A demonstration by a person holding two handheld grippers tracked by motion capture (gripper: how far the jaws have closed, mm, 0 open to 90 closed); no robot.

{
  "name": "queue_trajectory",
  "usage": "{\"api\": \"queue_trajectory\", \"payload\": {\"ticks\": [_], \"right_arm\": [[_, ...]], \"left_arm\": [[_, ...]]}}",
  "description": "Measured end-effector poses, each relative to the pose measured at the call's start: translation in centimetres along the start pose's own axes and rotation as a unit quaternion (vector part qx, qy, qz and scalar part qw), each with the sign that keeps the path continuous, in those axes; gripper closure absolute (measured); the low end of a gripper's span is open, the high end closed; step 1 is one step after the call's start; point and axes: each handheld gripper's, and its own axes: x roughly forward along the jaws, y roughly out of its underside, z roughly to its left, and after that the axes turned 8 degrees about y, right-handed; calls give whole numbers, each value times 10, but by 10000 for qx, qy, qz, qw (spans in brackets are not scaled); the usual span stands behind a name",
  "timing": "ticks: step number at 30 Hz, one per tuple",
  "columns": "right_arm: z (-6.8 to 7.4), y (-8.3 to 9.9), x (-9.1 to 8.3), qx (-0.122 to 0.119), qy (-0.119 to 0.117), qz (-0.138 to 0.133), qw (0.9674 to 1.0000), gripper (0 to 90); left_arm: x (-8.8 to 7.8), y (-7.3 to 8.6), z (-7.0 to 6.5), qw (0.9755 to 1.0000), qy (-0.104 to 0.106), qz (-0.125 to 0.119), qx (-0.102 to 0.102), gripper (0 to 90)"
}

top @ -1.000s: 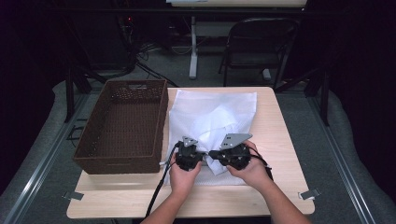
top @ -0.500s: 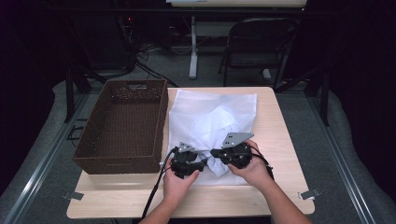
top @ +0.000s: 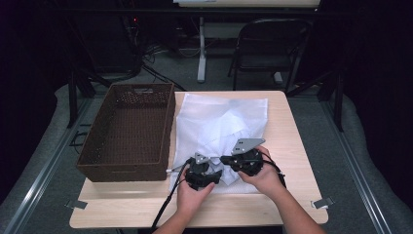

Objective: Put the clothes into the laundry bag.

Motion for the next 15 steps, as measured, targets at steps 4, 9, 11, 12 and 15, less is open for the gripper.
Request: {"api": "queue_trajectory", "payload": {"ticks": [4, 9, 11, 12, 15], "right_arm": [[-1, 0, 0, 12, 5, 1, 10000, 882], [-1, 1, 0, 36, 10, 8, 10000, 882], [-1, 1, 0, 33, 12, 11, 10000, 882], [-1, 1, 0, 31, 14, 11, 10000, 882], [-1, 1, 0, 32, 16, 13, 10000, 882]], "left_arm": [[5, 3, -4, 9996, -219, 80, 155, 420], [7, 5, -8, 9981, -422, 107, 430, 491], [7, 5, -8, 9980, -422, 92, 469, 529], [7, 6, -8, 9983, -323, 62, 483, 570], [7, 6, -10, 9980, -273, 54, 559, 672]]}}
